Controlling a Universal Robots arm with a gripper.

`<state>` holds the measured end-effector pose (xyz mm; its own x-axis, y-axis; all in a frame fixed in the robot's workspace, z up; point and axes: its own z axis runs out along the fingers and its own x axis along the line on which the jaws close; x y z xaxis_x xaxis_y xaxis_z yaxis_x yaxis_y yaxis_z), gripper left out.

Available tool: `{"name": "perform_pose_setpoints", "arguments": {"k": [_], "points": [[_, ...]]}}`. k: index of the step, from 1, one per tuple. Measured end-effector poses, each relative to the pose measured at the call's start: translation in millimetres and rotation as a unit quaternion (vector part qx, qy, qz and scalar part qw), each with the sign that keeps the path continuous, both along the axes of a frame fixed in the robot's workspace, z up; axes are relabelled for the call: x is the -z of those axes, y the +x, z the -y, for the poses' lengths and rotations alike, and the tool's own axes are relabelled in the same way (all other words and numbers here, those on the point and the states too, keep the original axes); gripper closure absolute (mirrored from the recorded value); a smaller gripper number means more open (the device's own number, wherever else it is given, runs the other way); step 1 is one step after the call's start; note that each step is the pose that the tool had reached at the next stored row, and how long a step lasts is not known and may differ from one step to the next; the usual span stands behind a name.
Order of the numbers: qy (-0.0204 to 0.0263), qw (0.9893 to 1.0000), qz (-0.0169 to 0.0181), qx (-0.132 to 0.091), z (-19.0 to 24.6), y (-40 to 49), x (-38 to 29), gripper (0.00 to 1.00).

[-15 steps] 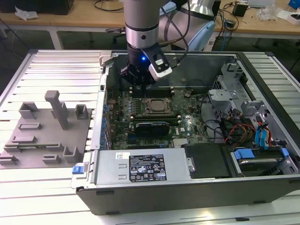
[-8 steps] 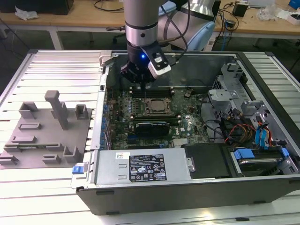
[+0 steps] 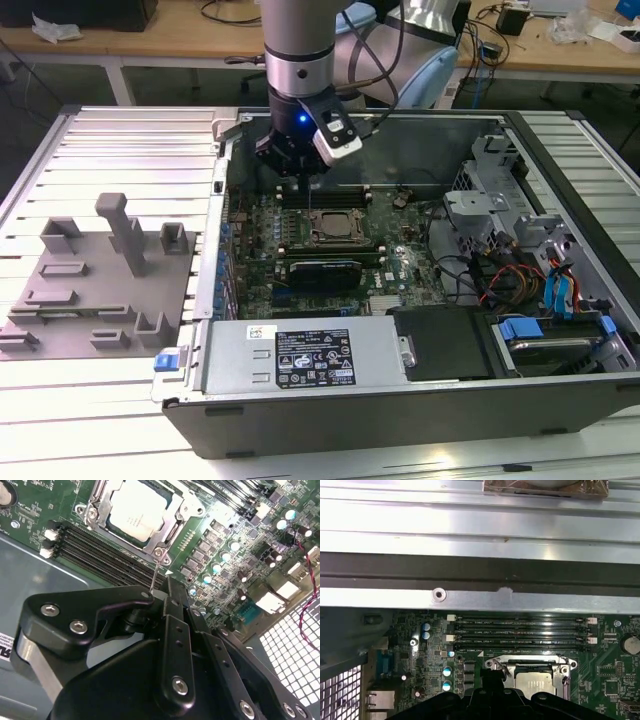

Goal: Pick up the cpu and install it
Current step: 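Install the first cpu locking lever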

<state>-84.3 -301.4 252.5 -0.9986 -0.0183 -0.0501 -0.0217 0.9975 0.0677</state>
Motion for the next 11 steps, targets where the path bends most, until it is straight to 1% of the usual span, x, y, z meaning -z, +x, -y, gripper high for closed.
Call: {"name": "perform_pose_setpoints", "arguments": {"k": [2,3,4,5,6,9,10,11], "points": [[0.0024,1.0,0.0,0.0,0.0,0.4,-0.1,0.89],[0.0053,1.0,0.0003,0.0,0.0,0.6,0.0,0.89],[0.0099,1.0,0.0009,0.0,0.0,0.9,0.0,0.89],[0.0132,0.9999,0.0014,0.0,0.0,1.0,0.0,0.89],[0.0151,0.9999,0.0014,0.0,0.0,1.2,0.0,0.89],[0.0154,0.9999,0.0015,0.0,1.2,9.3,0.2,0.89],[0.0154,0.9999,0.0014,0.0,2.7,15.2,0.4,0.89],[0.0154,0.9999,0.0013,0.0,3.9,19.3,0.6,0.89]]}}
